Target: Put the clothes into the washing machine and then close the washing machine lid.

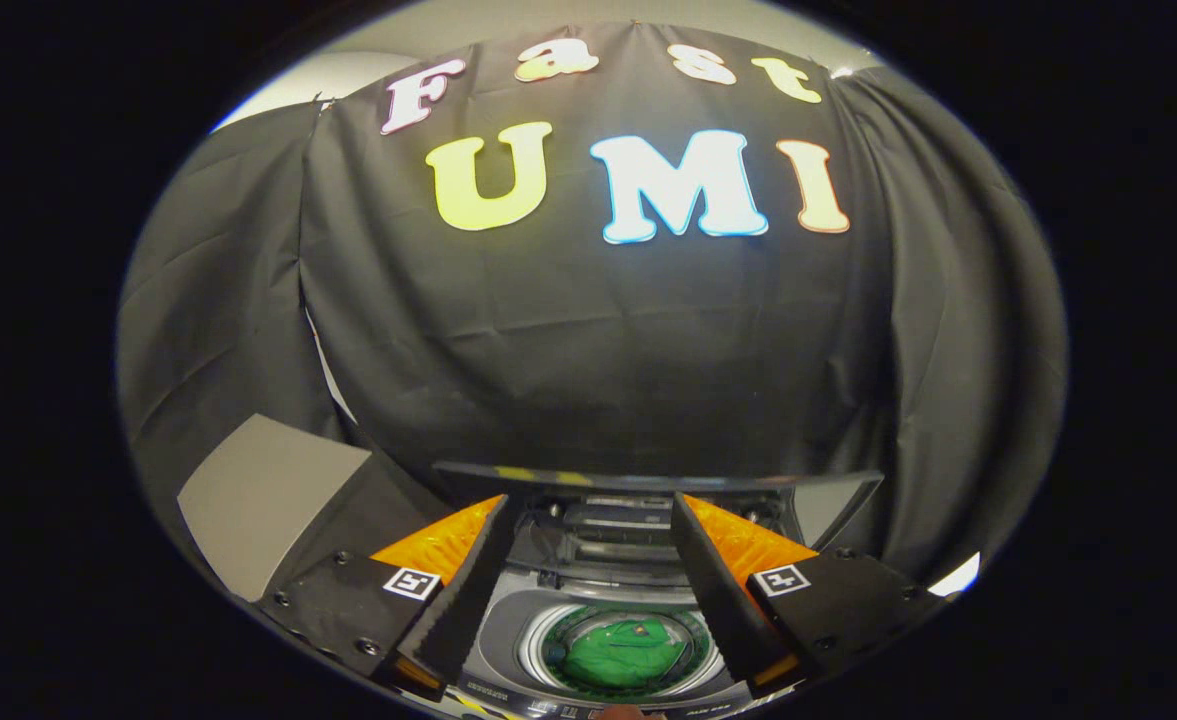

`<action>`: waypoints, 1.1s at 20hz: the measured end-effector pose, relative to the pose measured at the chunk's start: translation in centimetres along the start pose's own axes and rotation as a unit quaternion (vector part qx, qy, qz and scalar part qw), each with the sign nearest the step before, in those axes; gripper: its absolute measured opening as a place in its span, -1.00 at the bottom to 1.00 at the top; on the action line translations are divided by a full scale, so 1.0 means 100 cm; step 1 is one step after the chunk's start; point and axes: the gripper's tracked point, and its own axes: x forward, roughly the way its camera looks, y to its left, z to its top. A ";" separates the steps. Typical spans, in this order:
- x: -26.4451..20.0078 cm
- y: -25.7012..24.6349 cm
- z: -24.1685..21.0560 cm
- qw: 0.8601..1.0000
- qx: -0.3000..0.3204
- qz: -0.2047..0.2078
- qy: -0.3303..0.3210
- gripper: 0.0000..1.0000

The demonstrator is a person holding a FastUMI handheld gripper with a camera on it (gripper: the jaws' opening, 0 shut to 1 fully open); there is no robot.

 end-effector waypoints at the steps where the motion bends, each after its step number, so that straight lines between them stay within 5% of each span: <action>1: 0.005 -0.001 0.009 1.000 0.000 0.000 -0.001 0.95; 8: 0.052 -0.016 0.038 1.000 0.015 -0.018 0.014 0.95; 22: 0.116 -0.043 -0.019 0.986 0.030 -0.076 0.145 0.96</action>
